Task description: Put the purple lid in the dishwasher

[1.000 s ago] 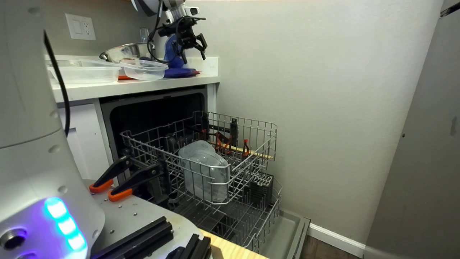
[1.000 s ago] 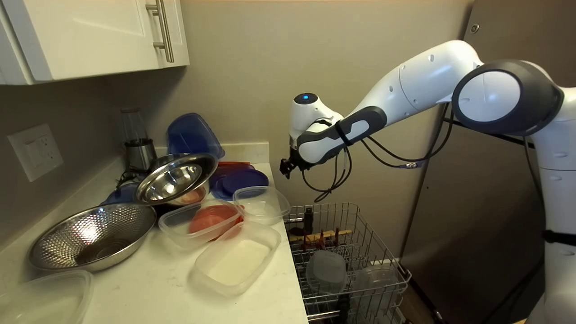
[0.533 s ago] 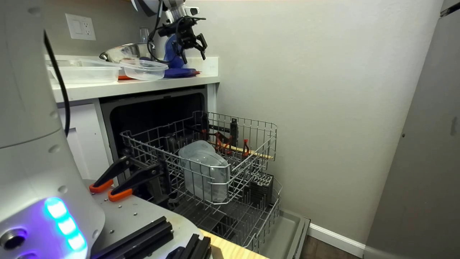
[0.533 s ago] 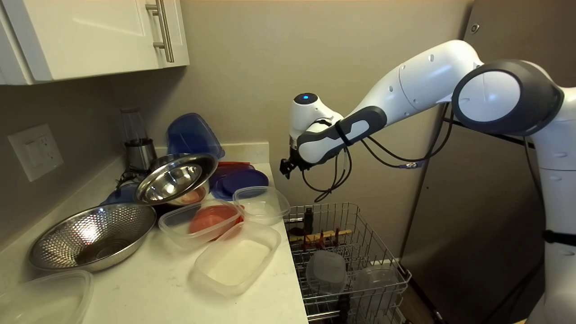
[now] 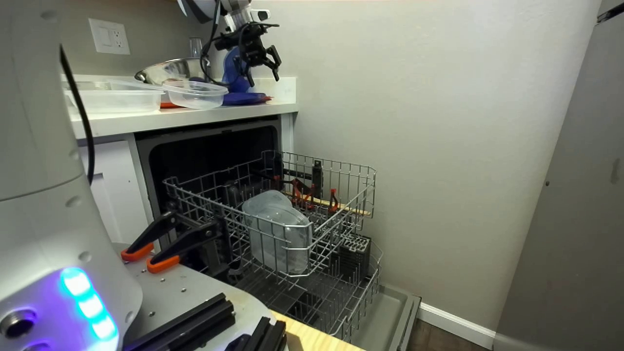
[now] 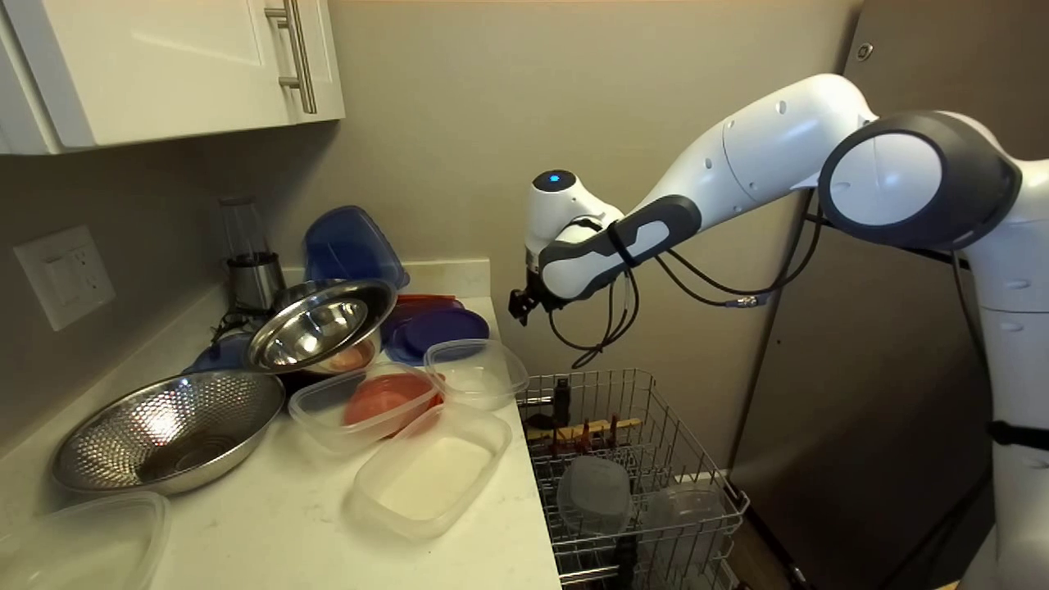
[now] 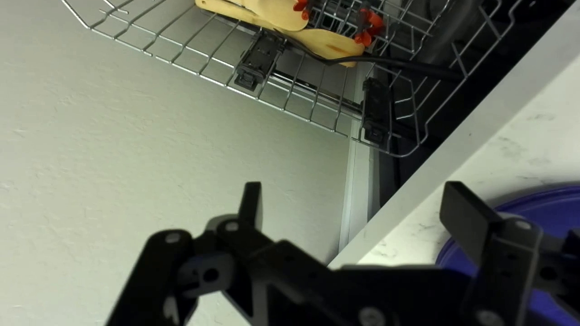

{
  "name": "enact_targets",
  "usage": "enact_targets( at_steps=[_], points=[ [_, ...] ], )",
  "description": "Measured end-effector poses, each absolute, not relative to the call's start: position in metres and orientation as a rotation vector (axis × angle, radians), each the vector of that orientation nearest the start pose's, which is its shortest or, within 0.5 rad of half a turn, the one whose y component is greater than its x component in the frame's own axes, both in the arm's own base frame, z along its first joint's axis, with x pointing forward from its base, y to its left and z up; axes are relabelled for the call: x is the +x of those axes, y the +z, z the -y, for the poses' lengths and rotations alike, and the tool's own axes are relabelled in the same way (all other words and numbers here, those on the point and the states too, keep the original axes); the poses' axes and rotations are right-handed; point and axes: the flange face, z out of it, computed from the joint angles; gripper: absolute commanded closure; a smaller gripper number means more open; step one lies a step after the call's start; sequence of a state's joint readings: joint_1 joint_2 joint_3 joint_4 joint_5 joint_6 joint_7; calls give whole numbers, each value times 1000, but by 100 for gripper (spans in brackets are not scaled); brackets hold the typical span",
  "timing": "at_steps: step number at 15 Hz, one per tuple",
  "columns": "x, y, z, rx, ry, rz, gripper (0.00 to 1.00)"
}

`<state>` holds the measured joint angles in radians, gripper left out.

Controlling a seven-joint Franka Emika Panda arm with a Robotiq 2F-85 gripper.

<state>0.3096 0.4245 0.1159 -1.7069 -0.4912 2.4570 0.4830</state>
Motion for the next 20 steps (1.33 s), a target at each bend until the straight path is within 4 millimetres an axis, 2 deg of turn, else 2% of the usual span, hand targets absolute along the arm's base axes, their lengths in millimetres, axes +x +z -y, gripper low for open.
enact_targets(
  at_steps=[6, 9, 12, 15, 20],
  points=[
    [652, 380, -325, -3153, -802, 480, 0],
    [668, 376, -329, -3146, -841, 435, 0],
    [685, 379, -316, -3044, -861, 295, 0],
    [704, 378, -290, -2889, -846, 174, 0],
    [736, 350, -245, -2664, -689, 60, 0]
  ],
)
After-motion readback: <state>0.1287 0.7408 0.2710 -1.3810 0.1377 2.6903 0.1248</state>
